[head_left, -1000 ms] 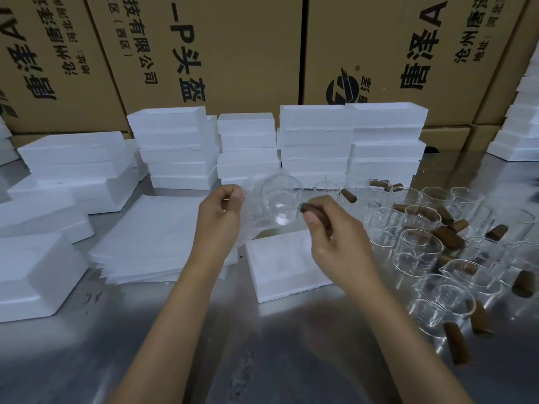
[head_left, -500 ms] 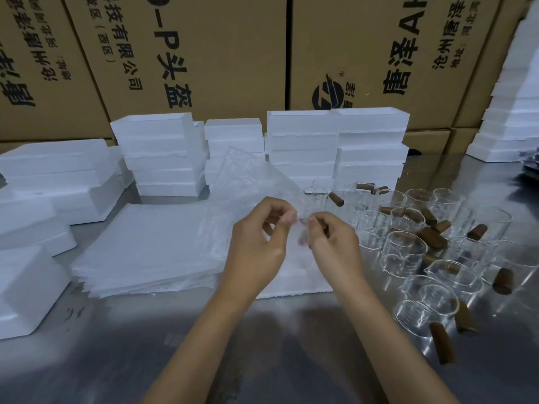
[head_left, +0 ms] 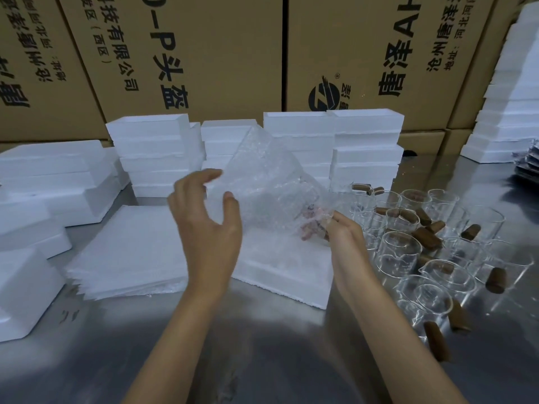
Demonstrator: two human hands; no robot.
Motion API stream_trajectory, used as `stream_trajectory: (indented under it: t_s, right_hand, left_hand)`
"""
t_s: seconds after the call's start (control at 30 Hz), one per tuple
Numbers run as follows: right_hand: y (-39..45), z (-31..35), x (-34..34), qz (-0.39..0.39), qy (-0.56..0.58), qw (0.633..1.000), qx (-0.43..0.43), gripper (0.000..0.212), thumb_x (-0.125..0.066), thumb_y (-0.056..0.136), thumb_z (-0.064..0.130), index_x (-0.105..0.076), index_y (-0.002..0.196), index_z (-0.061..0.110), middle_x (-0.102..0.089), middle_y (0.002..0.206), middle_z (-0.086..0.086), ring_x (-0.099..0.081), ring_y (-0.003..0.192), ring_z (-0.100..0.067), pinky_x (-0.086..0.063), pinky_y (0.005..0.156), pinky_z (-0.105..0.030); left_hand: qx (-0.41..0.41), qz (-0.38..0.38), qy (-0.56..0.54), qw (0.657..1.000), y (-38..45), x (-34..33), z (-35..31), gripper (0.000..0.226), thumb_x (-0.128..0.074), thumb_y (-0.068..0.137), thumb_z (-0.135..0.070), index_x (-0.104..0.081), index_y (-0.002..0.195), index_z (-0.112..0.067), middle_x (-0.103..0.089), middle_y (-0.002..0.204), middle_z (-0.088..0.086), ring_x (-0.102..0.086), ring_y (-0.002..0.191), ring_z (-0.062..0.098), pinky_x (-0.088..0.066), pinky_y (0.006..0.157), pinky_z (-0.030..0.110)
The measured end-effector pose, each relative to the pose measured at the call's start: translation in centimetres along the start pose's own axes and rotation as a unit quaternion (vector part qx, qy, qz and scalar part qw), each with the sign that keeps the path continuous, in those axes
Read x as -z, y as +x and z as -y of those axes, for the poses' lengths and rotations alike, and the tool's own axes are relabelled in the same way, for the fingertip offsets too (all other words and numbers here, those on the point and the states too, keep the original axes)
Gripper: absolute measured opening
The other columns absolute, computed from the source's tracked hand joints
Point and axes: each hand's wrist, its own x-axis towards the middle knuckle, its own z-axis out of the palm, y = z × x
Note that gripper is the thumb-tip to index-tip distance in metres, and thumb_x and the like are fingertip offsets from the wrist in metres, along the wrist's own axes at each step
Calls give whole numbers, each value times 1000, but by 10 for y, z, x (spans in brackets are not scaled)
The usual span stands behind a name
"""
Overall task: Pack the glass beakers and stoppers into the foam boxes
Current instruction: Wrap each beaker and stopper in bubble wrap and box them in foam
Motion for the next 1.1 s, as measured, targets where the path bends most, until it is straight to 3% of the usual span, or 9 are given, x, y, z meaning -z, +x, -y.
stream_trajectory:
  t_s: [0.1, 0.23, 0.37, 0.47, 0.57, 0.73, 0.87, 0.97, 1.1]
  right_hand:
    - [1, 5, 2, 29, 41, 999, -5, 22, -54, 78, 13, -74, 70, 14, -72, 75, -2, -56, 80, -25, -47, 84, -36]
    - [6, 6, 5, 75, 67, 995, 0, 23, -52, 96, 1, -74, 93, 6, -73, 83, -8, -66, 72, -26, -49, 94, -56]
    - [4, 4, 5, 117, 63, 991, 11, 18, -61, 84, 19, -78, 79, 15, -72, 83, -13, -71, 67, -27, -60, 76, -40]
    - [8, -1, 3, 110, 43, 993, -15, 27, -52, 79, 10, -77, 87, 15, -69, 105, -23, -73, 82, -34, -59, 83, -46]
    - [6, -1, 2, 140, 21, 989, -29, 38, -41, 81, 10, -69, 107, 9, -77, 90, -14, -73, 75, -31, -58, 68, -38]
    - [4, 0, 0, 198, 50, 978, -51, 32, -50, 95, 7, -62, 125, 5, -71, 103, -19, -68, 86, -41, -57, 64, -35]
    - [-7, 8, 0, 304, 151, 941, -10, 22, -54, 100, 25, -72, 110, 16, -72, 109, -13, -61, 52, -23, -53, 51, -32]
    - [-10, 6, -1, 303, 142, 942, -10, 28, -47, 103, 25, -74, 111, 24, -74, 105, -6, -60, 50, -21, -52, 50, -29]
    - [-12, 10, -1, 280, 74, 957, -11, 47, -61, 91, 42, -58, 129, 15, -74, 88, -2, -62, 56, -25, -51, 52, -29]
  left_hand:
    - [104, 27, -22, 994, 13, 8, 13, 41, -65, 94, -24, -48, 130, -31, -49, 128, -19, -47, 121, 5, -38, 97, 12]
    - [231, 151, -137, 951, 24, 17, 24, 38, -67, 90, -46, -62, 125, -32, -65, 122, -17, -61, 113, 1, -47, 103, 32]
    - [310, 256, -245, 882, 21, 18, 23, 31, -70, 88, -40, -72, 115, -24, -71, 120, -6, -68, 110, 16, -52, 98, 42]
    - [328, 291, -282, 853, 16, 15, 18, 46, -77, 79, -38, -69, 120, -20, -71, 121, -1, -69, 108, 15, -59, 79, 25]
    - [347, 301, -283, 842, 13, 12, 18, 51, -80, 78, -35, -66, 124, -20, -71, 120, 0, -69, 110, 18, -59, 86, 30]
    - [367, 309, -331, 812, 9, 7, 17, 48, -80, 80, -30, -65, 125, -23, -71, 122, 0, -69, 110, 16, -58, 79, 26]
    - [380, 331, -362, 785, 7, 4, 18, 62, -82, 79, -36, -59, 134, -20, -68, 128, 1, -64, 118, 19, -57, 88, 30]
    - [374, 350, -366, 777, 3, 0, 13, 57, -80, 80, -36, -62, 131, -21, -67, 129, 4, -63, 121, 22, -50, 102, 40]
    - [357, 350, -357, 789, -4, -5, 6, 49, -76, 86, -30, -61, 132, -18, -68, 127, 4, -64, 120, 22, -45, 106, 41]
